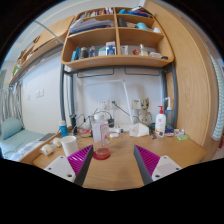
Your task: Pour water
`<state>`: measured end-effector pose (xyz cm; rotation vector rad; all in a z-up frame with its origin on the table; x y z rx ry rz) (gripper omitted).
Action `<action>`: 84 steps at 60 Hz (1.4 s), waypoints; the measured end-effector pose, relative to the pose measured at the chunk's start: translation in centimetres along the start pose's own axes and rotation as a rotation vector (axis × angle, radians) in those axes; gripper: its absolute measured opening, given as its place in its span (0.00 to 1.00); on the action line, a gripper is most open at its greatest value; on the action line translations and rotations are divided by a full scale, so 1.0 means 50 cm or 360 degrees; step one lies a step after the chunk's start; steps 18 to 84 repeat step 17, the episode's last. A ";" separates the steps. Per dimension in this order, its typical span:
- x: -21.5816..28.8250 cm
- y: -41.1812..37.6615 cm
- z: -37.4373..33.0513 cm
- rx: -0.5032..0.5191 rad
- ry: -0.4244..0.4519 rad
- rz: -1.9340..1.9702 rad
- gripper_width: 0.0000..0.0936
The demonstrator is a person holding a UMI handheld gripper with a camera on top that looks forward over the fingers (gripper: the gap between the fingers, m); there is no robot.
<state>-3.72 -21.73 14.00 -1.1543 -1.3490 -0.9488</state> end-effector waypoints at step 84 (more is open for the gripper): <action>0.008 0.023 -0.031 -0.0027 0.0029 0.0038 0.89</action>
Point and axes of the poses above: the point between the fingertips, and its own axes, seen from behind it with the camera up: y to the right, x up, z forward, the way the camera looks, the point moved 4 cm from there along -z, backward, against the way the camera looks, and after that the axes turned 11 degrees about x, right-handed, at the moved point
